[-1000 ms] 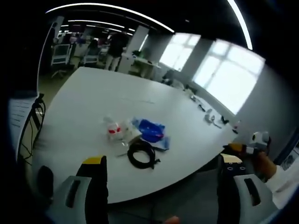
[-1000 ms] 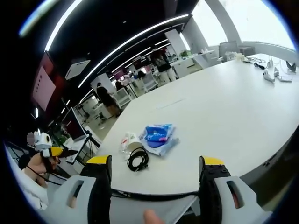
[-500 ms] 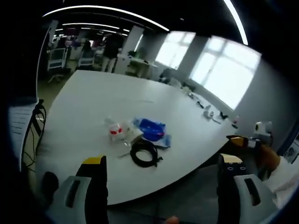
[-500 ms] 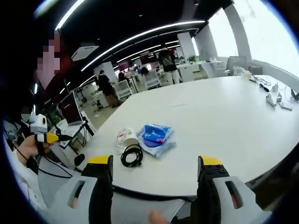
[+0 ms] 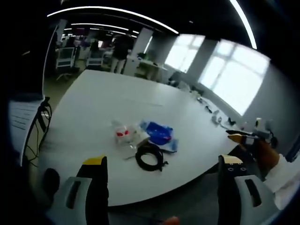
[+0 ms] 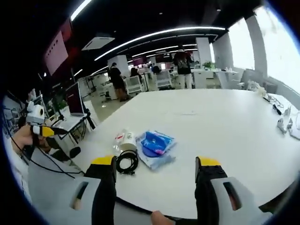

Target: Arrange the tabletop items into an orderly group along one side of the table until the central work area is clear of visible clutter.

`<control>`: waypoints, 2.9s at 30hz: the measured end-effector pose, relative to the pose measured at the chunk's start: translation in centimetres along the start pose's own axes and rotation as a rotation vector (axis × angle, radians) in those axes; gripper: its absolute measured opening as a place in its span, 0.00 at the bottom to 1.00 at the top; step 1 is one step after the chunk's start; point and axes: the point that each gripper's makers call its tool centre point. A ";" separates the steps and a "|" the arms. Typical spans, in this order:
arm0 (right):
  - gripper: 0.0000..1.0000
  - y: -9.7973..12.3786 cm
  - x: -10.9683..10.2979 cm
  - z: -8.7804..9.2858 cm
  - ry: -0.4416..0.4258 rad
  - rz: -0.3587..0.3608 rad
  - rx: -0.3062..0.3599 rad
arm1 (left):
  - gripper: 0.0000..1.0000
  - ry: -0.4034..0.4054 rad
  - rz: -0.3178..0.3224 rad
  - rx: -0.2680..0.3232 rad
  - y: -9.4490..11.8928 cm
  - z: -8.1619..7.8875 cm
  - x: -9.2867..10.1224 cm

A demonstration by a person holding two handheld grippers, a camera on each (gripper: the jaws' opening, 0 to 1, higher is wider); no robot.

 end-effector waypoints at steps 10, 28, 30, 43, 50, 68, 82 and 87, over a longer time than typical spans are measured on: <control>0.65 -4.0 -0.5 0.1 0.017 -0.106 -0.021 | 0.95 0.020 -0.068 0.040 0.6 -0.1 -0.3; 0.60 -9.2 -2.3 0.5 0.058 -0.267 -0.044 | 0.94 0.023 -0.132 0.067 2.8 -0.3 1.2; 0.60 -9.6 -2.5 0.8 0.061 -0.281 -0.055 | 0.94 0.028 -0.137 0.071 2.9 -0.2 1.5; 0.58 -13.2 -4.1 2.7 0.142 -0.389 -0.114 | 0.94 0.045 -0.162 0.086 2.9 0.2 2.4; 0.58 -15.8 -4.4 4.3 0.174 -0.425 -0.151 | 0.94 0.049 -0.185 0.087 3.2 0.4 2.2; 0.52 -20.0 -5.7 7.2 0.333 -0.467 -0.200 | 0.93 0.075 -0.223 0.087 3.8 0.6 2.0; 0.51 -22.6 -5.8 10.2 0.355 -0.422 -0.222 | 0.92 0.085 -0.257 0.091 4.7 0.9 2.6; 0.48 -23.6 -6.1 10.6 0.391 -0.429 -0.214 | 0.91 0.071 -0.271 0.097 5.1 0.8 3.2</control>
Point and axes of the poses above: the point that each gripper's makers call its tool centre point, and the gripper's own axes: y roughly backward along the fingers, x roughly to its right, z roughly out of its underside, and after that the axes turned 13 degrees about x, right-handed
